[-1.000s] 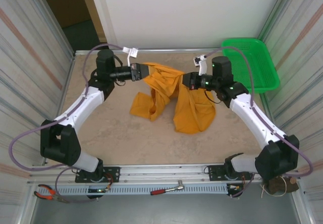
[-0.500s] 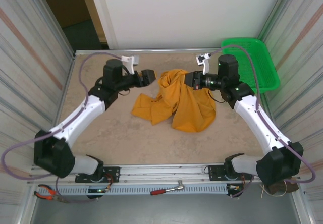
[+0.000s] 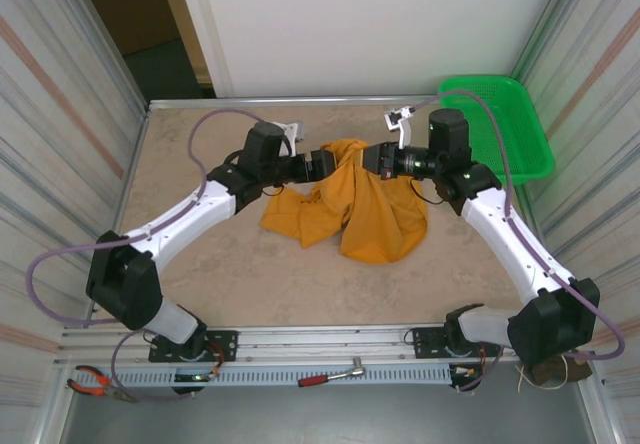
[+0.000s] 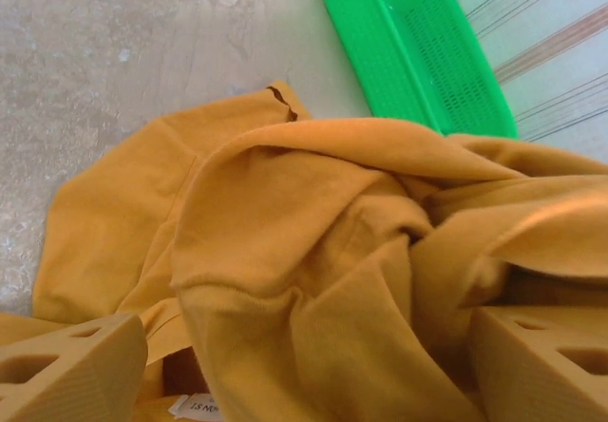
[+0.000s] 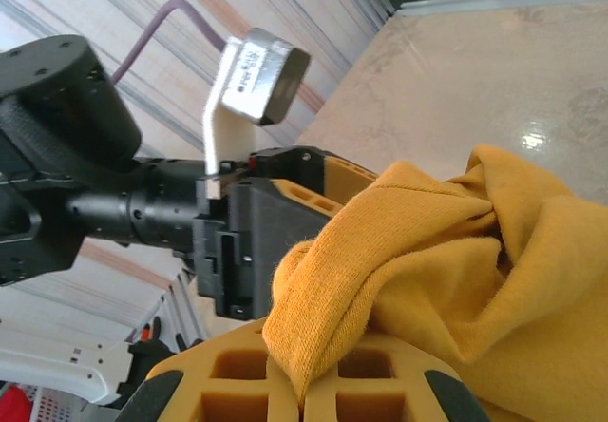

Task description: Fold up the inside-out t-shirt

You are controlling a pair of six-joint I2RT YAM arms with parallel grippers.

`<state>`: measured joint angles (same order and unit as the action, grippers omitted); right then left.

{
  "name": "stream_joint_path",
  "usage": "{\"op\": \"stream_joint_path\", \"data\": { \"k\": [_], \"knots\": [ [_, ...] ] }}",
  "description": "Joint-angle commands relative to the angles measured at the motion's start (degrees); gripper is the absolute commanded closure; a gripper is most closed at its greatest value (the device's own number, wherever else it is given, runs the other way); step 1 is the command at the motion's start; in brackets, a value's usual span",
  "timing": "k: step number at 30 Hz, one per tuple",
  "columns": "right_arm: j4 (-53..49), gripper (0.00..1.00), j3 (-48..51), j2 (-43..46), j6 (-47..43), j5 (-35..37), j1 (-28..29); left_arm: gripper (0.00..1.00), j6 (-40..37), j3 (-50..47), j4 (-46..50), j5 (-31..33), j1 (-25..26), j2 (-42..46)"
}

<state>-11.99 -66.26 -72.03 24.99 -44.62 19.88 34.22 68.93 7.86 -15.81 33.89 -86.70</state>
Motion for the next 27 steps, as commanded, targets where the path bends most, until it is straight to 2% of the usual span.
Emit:
{"op": "stream_joint_path", "data": {
  "k": [1,6,9,12,15,16,22,24,27],
  "knots": [
    [1.50,1.00,-0.76,-0.38,0.50,0.21,0.89,0.12,1.17,3.43,0.23,-0.45,0.30,-1.33],
    [1.46,1.00,-1.30,-0.73,0.37,1.17,1.01,0.17,1.91,3.84,2.25,-3.38,1.39,-4.82],
    [1.51,1.00,-1.68,-0.89,0.49,1.20,0.73,0.29,3.08,2.01,0.73,-5.84,1.61,-6.21],
    [1.75,1.00,-1.61,-0.55,0.77,1.03,0.42,0.55,3.74,1.33,-1.61,-5.89,1.19,-7.91],
    [1.87,1.00,-0.36,0.20,1.06,1.73,-0.29,0.95,3.48,3.23,-3.56,-9.03,-0.53,-9.88],
    [2.00,1.00,0.31,0.59,1.16,2.24,-0.76,1.00,3.66,3.66,-4.45,-10.45,-1.27,-9.89],
    [5.95,1.00,6.80,-2.53,2.78,8.51,-4.96,1.00,2.03,0.41,-13.99,-21.24,-4.96,-2.21],
    [8.95,1.00,8.43,-6.20,4.57,11.06,-5.71,1.00,4.11,-3.21,-21.72,-26.49,-6.77,0.79],
    [10.65,1.00,7.46,-14.14,6.47,13.35,-5.49,1.00,11.64,-8.97,-38.09,-32.34,-9.98,4.09]
  ]
}}
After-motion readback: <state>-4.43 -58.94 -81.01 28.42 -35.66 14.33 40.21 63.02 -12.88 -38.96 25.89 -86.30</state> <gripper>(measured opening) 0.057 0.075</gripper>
